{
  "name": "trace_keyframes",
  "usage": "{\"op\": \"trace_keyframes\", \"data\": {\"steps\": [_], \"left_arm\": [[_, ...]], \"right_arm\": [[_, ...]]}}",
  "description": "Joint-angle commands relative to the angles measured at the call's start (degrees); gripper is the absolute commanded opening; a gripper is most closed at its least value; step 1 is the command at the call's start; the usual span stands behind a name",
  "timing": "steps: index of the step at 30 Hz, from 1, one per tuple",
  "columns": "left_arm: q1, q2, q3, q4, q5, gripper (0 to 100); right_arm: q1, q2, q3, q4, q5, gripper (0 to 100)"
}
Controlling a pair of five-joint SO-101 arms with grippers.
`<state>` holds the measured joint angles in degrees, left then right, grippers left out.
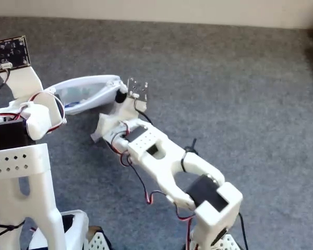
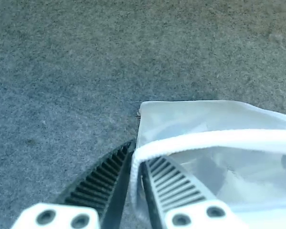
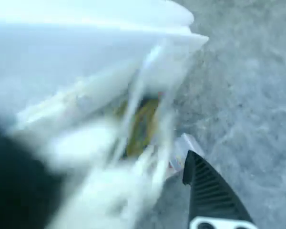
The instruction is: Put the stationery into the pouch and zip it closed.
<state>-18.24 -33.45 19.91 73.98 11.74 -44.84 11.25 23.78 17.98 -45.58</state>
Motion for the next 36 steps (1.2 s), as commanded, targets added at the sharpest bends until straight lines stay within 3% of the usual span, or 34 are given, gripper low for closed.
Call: {"op": "trace_keyframes", "data": {"steps": [1, 20, 29, 33, 36], "left_arm": [[-1.1, 1.3, 1.6, -1.0, 0.5, 1], [-1.2, 1.3, 2.6, -2.0, 0.5, 1], [-2.1, 1.3, 2.6, -2.0, 0.5, 1], [-2.1, 1.3, 2.6, -2.0, 0.5, 1], [-2.1, 1.3, 2.5, -2.0, 0.5, 1]], "right_arm": [[0.7, 2.2, -6.6, 0.3, -0.7, 16.6], [0.6, 5.2, -7.7, 11.0, -0.4, 16.6], [0.7, 5.1, -14.9, 29.0, -0.7, 16.6], [0.7, 5.2, -18.0, 30.9, -0.9, 16.6], [0.7, 5.5, -18.4, 30.8, -5.6, 16.6]]}}
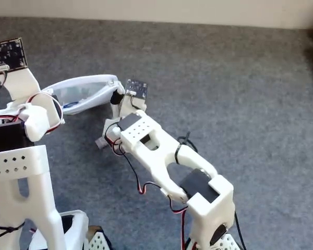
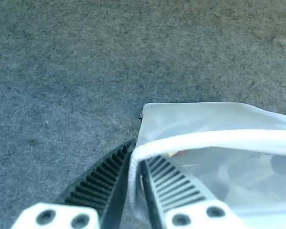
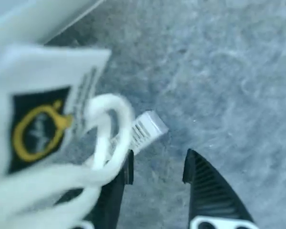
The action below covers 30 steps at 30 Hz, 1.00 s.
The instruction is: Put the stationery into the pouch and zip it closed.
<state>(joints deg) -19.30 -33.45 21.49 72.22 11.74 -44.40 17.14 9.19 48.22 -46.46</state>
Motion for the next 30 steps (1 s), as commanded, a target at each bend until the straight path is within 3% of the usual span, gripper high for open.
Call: {"op": "trace_keyframes", "data": {"steps": [1, 11, 20, 30], "left_arm": [[-1.0, 1.3, 0.9, -0.3, 0.5, 1], [-1.0, 1.3, 0.8, -0.3, 0.5, 1], [-1.0, 1.3, 0.8, -0.3, 0.5, 1], [-1.0, 1.3, 0.9, -0.3, 0.5, 1]], "right_arm": [[0.2, -0.4, -3.9, 0.2, -5.9, 16.6], [0.2, -0.3, -3.4, -10.9, -6.9, 16.6], [0.1, 3.6, -2.9, -10.8, -6.8, 16.6], [0.3, 11.9, -15.7, 8.4, -9.1, 16.3]]}}
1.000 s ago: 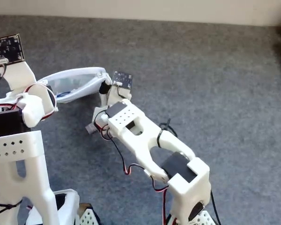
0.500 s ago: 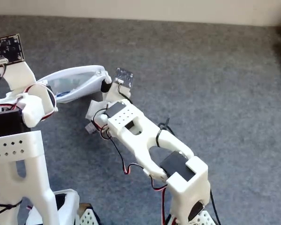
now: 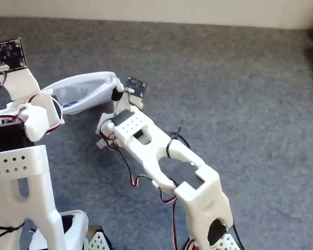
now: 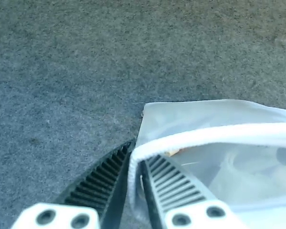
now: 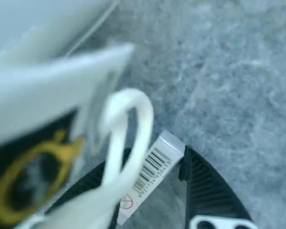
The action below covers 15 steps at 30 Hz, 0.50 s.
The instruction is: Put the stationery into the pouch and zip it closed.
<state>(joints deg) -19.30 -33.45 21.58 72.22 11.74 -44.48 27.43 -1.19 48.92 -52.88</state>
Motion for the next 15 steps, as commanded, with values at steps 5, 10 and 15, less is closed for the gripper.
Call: {"op": "trace_keyframes", "data": {"steps": [5, 10, 15], "left_arm": [[-1.0, 1.3, 0.9, -0.3, 0.5, 1], [-1.0, 1.3, 0.9, -0.3, 0.5, 1], [-1.0, 1.3, 0.9, -0.3, 0.5, 1]], "right_arm": [[1.5, 2.9, -9.3, 12.5, -5.2, 16.1], [3.0, 2.9, -10.8, 13.8, -5.1, 0.4], [3.1, 2.9, -10.7, 13.8, -4.7, 0.5]]}}
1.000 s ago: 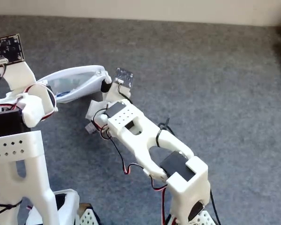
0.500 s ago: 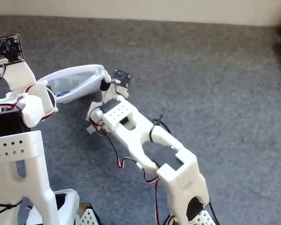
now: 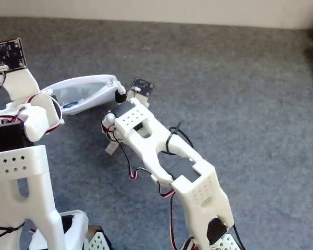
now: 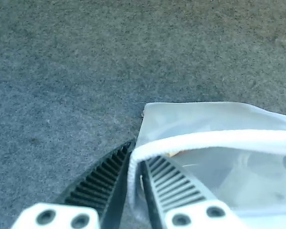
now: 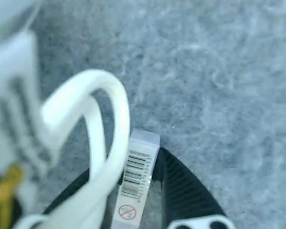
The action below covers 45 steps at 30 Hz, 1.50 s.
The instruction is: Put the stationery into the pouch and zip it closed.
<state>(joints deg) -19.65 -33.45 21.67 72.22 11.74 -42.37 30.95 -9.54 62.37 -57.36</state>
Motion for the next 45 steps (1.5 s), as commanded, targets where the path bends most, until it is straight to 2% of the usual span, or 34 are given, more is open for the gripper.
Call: {"op": "trace_keyframes", "data": {"steps": [1, 5, 9, 18, 45], "left_arm": [[-0.7, 1.3, 0.8, -0.3, 0.5, 1], [-0.7, 1.3, 0.9, -0.3, 0.5, 1], [-0.7, 1.3, 0.9, -0.3, 0.5, 1], [-0.4, 1.3, 0.8, -0.3, 0.5, 1], [-0.3, 1.3, 1.0, -0.3, 0.5, 1]], "right_arm": [[0.9, -0.7, -2.3, 0.7, 1.1, 0.5], [0.5, -1.5, -2.6, 2.3, 7.1, 0.5], [0.0, -5.6, -2.3, 2.4, 8.6, 0.5], [0.0, -15.3, 1.6, 4.4, 17.9, 0.5], [0.0, -31.8, 1.7, 16.8, 18.5, 0.5]]}}
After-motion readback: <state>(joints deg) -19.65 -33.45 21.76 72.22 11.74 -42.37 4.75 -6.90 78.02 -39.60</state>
